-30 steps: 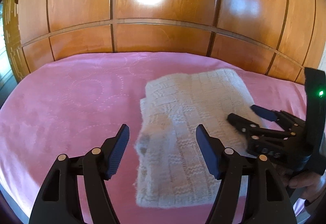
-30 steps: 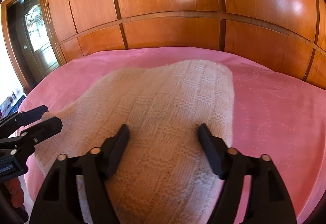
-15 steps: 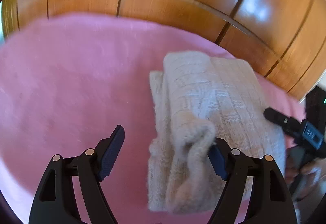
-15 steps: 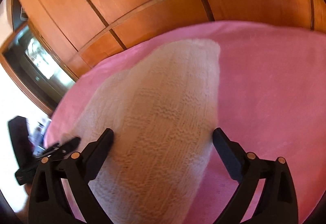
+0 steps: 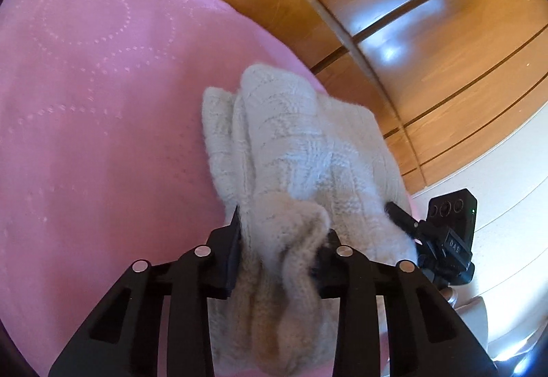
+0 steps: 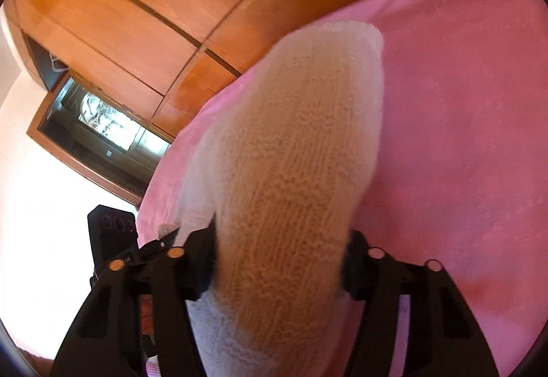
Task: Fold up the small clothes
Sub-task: 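Grasp the sweater with both grippers and fold it over once more, then open both grippers and lift them off the folded sweater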
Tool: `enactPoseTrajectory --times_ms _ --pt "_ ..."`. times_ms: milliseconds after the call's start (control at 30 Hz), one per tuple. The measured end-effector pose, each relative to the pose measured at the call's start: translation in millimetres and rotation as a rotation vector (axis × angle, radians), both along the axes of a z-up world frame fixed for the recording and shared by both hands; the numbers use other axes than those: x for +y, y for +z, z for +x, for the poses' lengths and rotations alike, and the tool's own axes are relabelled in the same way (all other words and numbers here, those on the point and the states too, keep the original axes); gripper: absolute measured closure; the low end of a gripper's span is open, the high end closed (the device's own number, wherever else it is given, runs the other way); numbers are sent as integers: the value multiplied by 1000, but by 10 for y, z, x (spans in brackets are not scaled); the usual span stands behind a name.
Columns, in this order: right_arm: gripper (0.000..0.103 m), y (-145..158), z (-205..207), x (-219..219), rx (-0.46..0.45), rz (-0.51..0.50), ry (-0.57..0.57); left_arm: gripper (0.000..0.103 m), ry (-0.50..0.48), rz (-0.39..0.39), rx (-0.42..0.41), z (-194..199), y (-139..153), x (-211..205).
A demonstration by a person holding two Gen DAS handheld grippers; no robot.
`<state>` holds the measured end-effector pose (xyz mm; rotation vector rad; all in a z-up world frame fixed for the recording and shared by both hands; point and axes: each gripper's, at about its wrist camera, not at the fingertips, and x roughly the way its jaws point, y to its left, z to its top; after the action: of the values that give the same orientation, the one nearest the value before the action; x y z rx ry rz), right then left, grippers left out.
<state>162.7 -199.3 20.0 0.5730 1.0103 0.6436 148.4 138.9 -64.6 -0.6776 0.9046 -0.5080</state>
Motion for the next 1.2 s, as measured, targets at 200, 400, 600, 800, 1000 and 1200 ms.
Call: enactPoseTrajectory --times_ms 200,400,600,800,1000,1200 --pt "54 432 -336 -234 -98 -26 -33 75 -78 -51 -67 -197 333 -371" --pt "54 828 -823 -1139 -172 -87 -204 75 -266 -71 -110 -200 585 -1425" --pt "53 791 -1366 -2231 -138 -195 -469 79 -448 9 -135 -117 700 -2724" --pt "39 127 -1652 -2659 18 -281 -616 76 -524 318 -125 -115 325 -3617" --pt "23 348 -1713 -2563 -42 -399 -654 66 -452 443 -208 -299 564 -3617" --pt "40 862 -1887 -2207 -197 -515 -632 63 -358 493 -278 -645 666 -3407"
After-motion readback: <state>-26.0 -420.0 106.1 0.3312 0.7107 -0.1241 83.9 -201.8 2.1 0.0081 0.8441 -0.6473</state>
